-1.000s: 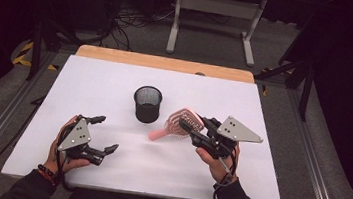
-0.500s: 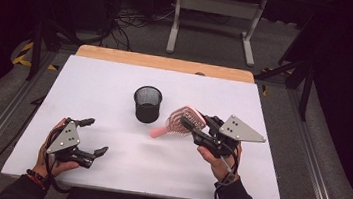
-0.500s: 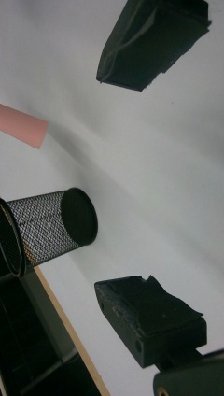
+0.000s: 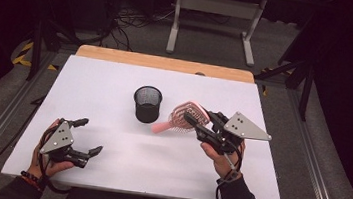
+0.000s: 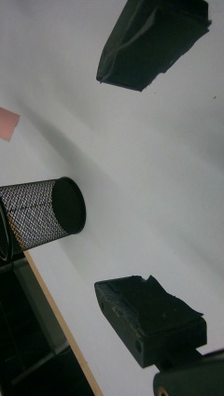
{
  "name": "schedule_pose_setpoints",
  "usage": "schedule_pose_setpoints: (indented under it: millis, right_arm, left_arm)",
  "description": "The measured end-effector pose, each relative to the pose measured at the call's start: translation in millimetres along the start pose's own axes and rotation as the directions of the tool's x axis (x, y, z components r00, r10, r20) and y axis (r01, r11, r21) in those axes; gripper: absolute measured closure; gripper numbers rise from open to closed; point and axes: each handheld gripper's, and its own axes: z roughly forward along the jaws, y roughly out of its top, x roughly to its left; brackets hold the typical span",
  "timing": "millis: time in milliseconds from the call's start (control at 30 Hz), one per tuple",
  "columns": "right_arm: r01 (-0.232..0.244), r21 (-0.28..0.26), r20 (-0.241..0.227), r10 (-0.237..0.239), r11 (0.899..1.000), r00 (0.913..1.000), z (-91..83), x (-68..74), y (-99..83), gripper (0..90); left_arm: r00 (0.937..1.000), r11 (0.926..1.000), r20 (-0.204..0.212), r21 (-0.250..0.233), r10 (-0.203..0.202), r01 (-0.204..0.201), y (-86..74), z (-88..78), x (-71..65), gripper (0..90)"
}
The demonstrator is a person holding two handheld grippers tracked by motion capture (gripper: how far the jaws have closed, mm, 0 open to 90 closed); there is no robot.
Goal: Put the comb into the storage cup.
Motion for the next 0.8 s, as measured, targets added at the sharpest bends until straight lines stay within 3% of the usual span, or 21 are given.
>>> schedule_pose_setpoints:
  millis: [167,500,600,800]
  right_arm:
    - [0.019,-0.005,0.011,-0.019,1.0,0.9998,0.3,-1.8,5.6,63.1]
    - [0.011,-0.023,0.043,-0.01,1.0,0.999,6.1,-12.0,14.5,63.2]
    - [-0.012,-0.034,0.058,0.014,0.999,0.9982,12.5,-17.6,17.9,63.1]
    - [0.015,-0.025,0.09,-0.012,1.0,0.9958,30.0,-22.1,27.4,63.2]
  left_arm:
    - [1.0,1.0,-0.002,0.001,-0.002,0.002,-0.2,0.0,-0.2,4.0]
    - [1.0,1.0,0.003,0.006,-0.007,0.007,-1.3,1.8,-0.4,4.0]
    - [1.0,1.0,0.006,0.008,-0.004,0.004,-1.2,3.2,-0.6,4.0]
    - [1.0,1.0,0.004,0.003,-0.006,0.006,-1.3,2.0,0.2,4.0]
